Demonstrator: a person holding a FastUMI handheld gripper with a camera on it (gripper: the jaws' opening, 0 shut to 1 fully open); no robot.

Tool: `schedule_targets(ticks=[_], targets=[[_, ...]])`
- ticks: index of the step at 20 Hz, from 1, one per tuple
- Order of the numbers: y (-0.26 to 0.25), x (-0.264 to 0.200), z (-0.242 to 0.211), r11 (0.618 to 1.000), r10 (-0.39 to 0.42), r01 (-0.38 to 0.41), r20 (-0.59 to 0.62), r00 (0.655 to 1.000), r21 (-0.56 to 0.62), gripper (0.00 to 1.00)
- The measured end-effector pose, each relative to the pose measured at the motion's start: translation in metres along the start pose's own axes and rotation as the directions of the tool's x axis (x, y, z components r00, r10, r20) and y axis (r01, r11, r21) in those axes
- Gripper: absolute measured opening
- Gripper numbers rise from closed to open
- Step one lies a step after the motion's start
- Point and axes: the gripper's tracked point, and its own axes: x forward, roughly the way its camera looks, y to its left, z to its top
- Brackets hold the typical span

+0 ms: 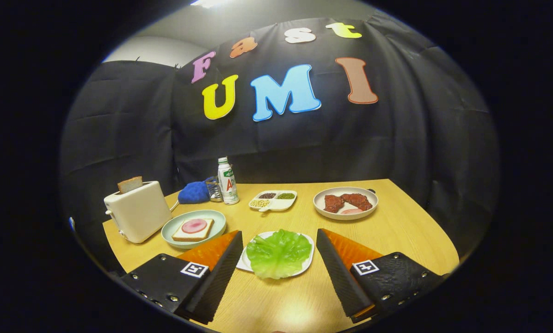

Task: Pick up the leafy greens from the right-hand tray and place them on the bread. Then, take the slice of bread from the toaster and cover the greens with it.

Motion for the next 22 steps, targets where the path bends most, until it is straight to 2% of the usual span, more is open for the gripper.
schedule_targets(ticks=[5, 13, 16, 18, 19, 20, 21, 22], targets=[[0.007, 0.014, -0.016, 0.999, -0.011, 0.009, -0.049, 0.999, -0.047, 0.98], [0.008, 0.043, -0.058, 0.996, -0.036, 0.019, -0.197, 0.980, -0.091, 0.98], [0.009, 0.050, -0.070, 0.994, -0.041, 0.015, -0.241, 0.970, -0.109, 0.94], [0.005, 0.055, -0.076, 0.995, -0.046, 0.020, -0.269, 0.962, -0.098, 0.87], [0.003, 0.056, -0.078, 0.995, -0.049, 0.024, -0.283, 0.958, -0.094, 0.87], [0.004, 0.060, -0.083, 0.996, -0.045, 0.019, -0.303, 0.952, -0.088, 0.81], [0.003, 0.062, -0.081, 0.996, -0.049, 0.023, -0.318, 0.947, -0.084, 0.81], [0.001, 0.065, -0.086, 0.998, -0.047, 0.029, -0.335, 0.941, -0.058, 0.61]])
